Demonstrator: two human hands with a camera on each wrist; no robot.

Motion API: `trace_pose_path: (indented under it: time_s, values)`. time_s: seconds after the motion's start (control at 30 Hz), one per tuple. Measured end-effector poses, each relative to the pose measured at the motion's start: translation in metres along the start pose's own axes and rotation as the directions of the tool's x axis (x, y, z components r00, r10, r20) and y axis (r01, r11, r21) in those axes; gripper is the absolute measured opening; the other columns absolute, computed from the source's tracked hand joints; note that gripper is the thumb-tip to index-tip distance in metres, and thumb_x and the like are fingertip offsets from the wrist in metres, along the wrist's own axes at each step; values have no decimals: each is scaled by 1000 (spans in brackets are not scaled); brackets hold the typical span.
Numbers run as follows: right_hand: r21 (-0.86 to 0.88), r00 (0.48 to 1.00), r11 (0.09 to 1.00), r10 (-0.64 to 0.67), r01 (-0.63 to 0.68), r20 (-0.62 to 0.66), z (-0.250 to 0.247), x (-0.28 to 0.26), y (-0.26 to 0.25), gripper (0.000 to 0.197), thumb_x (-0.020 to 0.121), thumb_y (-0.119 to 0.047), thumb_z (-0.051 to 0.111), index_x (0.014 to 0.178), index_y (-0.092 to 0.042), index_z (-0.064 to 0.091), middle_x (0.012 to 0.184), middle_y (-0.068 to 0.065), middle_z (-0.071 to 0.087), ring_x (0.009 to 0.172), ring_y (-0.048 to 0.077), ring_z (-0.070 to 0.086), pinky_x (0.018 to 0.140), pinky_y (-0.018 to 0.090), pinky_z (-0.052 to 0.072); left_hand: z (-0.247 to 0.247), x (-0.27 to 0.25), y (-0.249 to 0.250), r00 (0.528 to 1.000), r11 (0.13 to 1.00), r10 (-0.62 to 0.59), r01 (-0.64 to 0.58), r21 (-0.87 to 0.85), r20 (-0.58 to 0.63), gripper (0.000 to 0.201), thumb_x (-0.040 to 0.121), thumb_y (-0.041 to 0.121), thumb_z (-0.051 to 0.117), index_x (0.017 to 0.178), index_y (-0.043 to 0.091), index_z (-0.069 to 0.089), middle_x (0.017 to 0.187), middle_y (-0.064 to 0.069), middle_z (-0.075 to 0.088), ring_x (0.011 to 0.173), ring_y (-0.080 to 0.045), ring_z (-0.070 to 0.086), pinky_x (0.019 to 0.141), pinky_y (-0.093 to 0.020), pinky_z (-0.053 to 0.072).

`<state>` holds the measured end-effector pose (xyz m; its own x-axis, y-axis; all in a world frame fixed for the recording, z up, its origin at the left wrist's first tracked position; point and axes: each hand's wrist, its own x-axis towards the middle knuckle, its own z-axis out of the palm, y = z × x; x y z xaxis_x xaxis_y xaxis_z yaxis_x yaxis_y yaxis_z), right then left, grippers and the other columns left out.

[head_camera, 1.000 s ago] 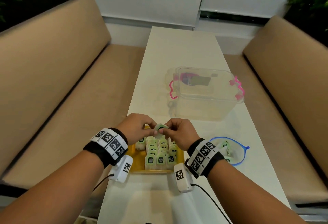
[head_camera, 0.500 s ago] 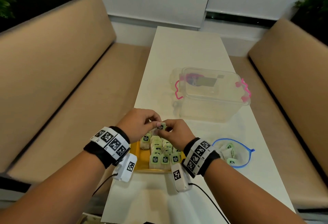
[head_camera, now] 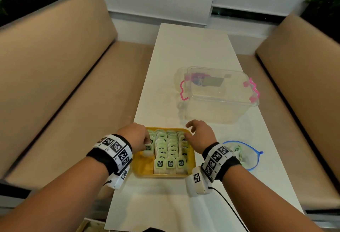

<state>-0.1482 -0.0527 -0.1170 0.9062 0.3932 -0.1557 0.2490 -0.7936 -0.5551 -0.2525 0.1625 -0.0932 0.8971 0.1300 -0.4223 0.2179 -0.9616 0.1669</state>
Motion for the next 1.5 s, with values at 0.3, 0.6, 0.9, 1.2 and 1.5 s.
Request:
trace_pose_path:
  time_s: [0.3, 0.6, 0.9, 1.2, 1.5]
  values:
    - [53, 975, 997, 52, -65, 214, 10, -13, 27, 47, 90, -23, 58, 136, -18, 45, 110, 2, 63, 92, 21, 63, 84, 37, 55, 9, 20, 11, 988, 988, -151, 153, 32, -42, 14, 85, 19, 66, 93, 29, 73, 101, 4, 69, 88, -18, 65, 77, -29, 56]
    - [241, 991, 968, 44, -73, 122, -12, -24, 56, 50, 92, -43, 59, 135, -21, 45, 112, -4, 62, 90, 21, 67, 85, 35, 52, -15, 17, 46, 977, 986, -146, 132, -101, -156, 20, 86, 42, 66, 101, 29, 67, 99, 8, 68, 89, -14, 62, 78, -29, 52]
    - [-41, 991, 991, 131, -131, -13, -87, -44, 151, 16, 92, -27, 57, 101, -22, 70, 96, -2, 55, 86, 16, 54, 73, 23, 37, 0, 34, 208, 954, 889, 208, -276, -366, -215, 10, 89, 30, 67, 96, 26, 71, 84, 14, 66, 72, -2, 59, 74, -23, 46]
    - [-202, 958, 979, 70, -13, 277, -95, -58, 204, 36, 81, -19, 65, 117, -21, 65, 108, 3, 71, 103, 24, 63, 88, 30, 51, 75, 67, 285, 996, 954, 94, -88, -287, 8, 27, 83, 35, 74, 104, 19, 71, 100, 2, 71, 94, -16, 65, 86, -26, 51]
    - [-92, 949, 996, 13, 17, 314, -84, -64, 223, 39, 79, -22, 67, 117, -17, 59, 104, 8, 69, 96, 27, 64, 82, 29, 52, 88, 63, 286, 1000, 948, 14, -22, -319, -28, 19, 77, 32, 81, 86, 18, 73, 85, 3, 70, 81, -14, 65, 69, -20, 45]
